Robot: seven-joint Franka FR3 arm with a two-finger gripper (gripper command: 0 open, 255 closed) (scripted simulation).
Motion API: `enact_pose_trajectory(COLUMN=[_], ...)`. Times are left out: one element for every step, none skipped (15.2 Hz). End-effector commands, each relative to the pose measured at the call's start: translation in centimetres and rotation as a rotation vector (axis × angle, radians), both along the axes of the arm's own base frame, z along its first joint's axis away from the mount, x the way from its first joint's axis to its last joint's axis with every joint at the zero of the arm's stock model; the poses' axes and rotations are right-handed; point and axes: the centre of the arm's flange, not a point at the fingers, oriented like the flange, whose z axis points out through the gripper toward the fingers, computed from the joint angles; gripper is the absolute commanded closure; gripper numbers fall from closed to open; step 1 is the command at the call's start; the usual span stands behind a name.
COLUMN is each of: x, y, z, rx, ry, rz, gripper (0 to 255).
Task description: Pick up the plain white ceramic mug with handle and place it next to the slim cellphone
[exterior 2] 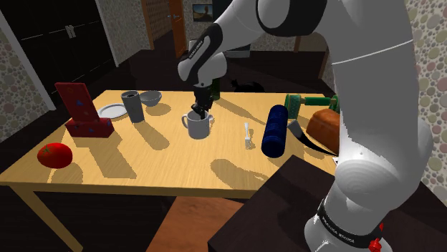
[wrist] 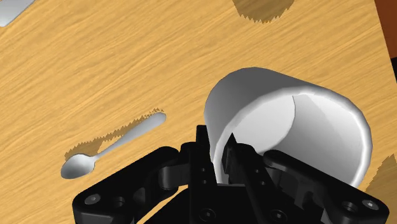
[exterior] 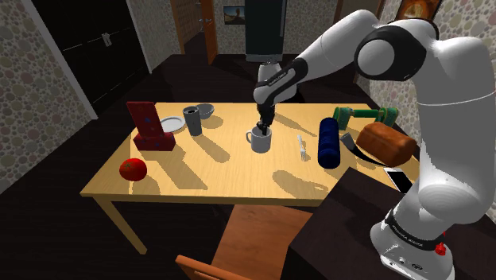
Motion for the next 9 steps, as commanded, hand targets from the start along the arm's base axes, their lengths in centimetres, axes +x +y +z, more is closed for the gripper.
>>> enact_pose_trajectory(x=[0.1,0.1,0.1,0.1,0.1,0.1,0.1,0.1,0.1], y=[0.1,0.1,0.1,0.1,0.1,0.1,0.1,0.1,0.1], z=[1.1,1.6,2.1,2.7,3.2,3.7,4.2,4.8,5.3], rx=[0.000,0.000,0.000,0.000,0.000,0.000,0.000,0.000,0.000], ry=[0.000,0.000,0.000,0.000,0.000,0.000,0.000,0.000,0.000], rz=[0.000,0.000,0.000,0.000,0.000,0.000,0.000,0.000,0.000], gripper=[255,255,255,255,255,255,255,255,255])
